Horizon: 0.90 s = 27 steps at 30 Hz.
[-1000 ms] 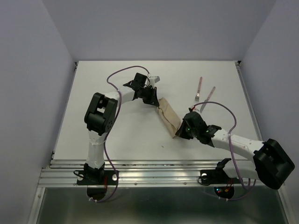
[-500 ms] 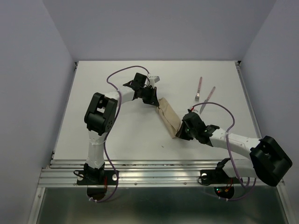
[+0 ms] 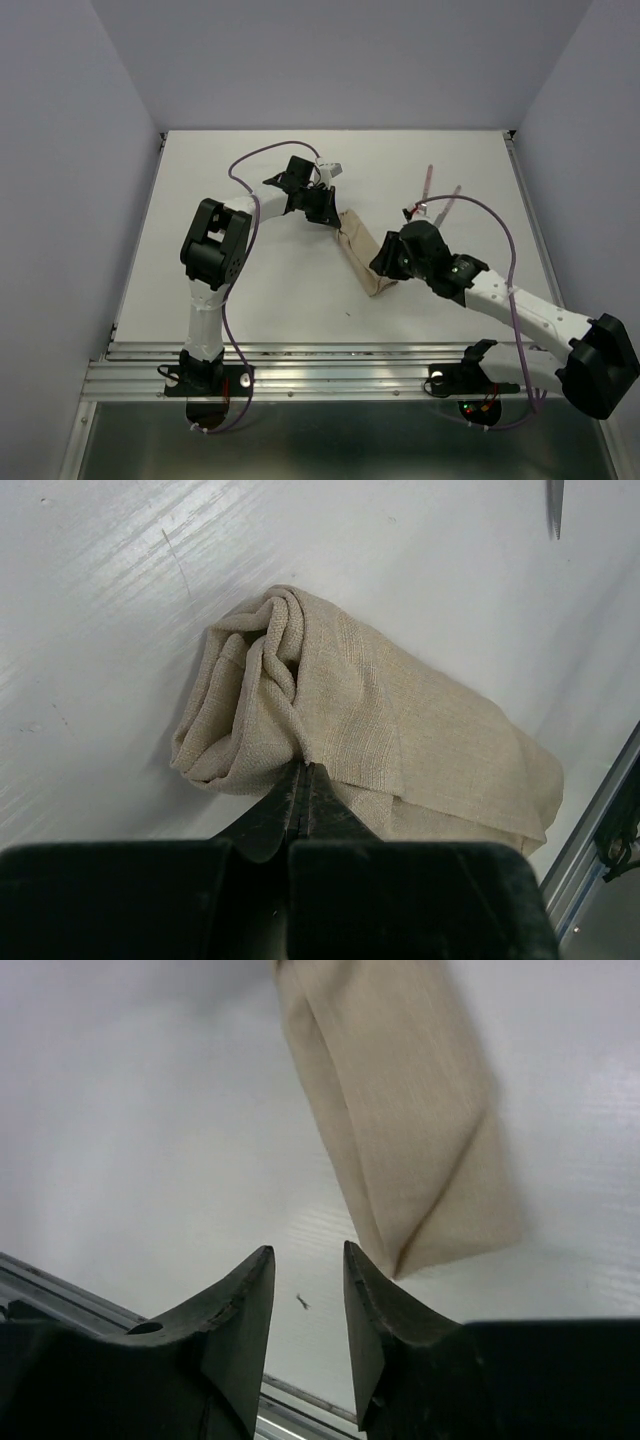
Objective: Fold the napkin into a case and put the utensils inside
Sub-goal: Smooth out the smaller rectangle-folded napkin at the center of the board.
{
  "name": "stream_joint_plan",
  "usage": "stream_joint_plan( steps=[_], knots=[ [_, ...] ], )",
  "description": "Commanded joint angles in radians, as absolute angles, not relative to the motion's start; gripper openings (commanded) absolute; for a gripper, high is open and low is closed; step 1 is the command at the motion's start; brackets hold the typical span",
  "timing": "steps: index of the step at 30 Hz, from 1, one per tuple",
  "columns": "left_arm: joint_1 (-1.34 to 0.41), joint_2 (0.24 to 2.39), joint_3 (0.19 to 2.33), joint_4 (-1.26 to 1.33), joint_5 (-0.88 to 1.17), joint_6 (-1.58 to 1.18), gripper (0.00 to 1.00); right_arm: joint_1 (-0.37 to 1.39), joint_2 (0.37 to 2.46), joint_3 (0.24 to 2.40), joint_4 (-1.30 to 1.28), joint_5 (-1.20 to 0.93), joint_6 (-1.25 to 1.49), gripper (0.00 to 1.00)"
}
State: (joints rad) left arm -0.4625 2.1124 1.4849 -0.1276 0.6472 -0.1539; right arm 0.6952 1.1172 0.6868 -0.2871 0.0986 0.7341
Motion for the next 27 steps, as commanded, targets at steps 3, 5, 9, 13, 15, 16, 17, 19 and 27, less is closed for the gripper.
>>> stream_joint_plan(
  steps=[3,5,9,13,15,16,17,19,27],
  knots=[
    [-0.457,2.072,1.486,-0.118,0.672,-0.135,0.00,0.654,1.282,0.876,-0.192,0.155,0.598,0.19],
    [-0.457,2.072,1.482,-0.115,0.676,-0.137,0.00,0.612,1.363,0.931,-0.128,0.068,0.588,0.09],
    [-0.457,2.069,1.480,-0.114,0.680,-0.138,0.00,0.575,1.593,1.054,-0.034,0.009,0.566,0.01],
    [-0.456,2.068,1.485,-0.118,0.681,-0.135,0.00,0.555,1.719,1.138,-0.012,-0.029,0.568,0.01],
    [-0.454,2.068,1.488,-0.123,0.681,-0.132,0.00,0.555,1.767,1.153,-0.011,-0.037,0.577,0.01],
    [-0.454,2.069,1.489,-0.123,0.681,-0.133,0.00,0.555,1.778,1.154,0.020,-0.043,0.580,0.01],
    [-0.453,2.071,1.491,-0.126,0.684,-0.132,0.00,0.555,1.790,1.152,0.026,-0.058,0.587,0.01],
    [-0.451,2.071,1.491,-0.124,0.686,-0.130,0.00,0.555,1.808,1.147,0.046,-0.075,0.595,0.01],
    [-0.451,2.069,1.486,-0.121,0.695,-0.133,0.00,0.555,1.930,1.160,0.107,-0.146,0.612,0.01]
  ],
)
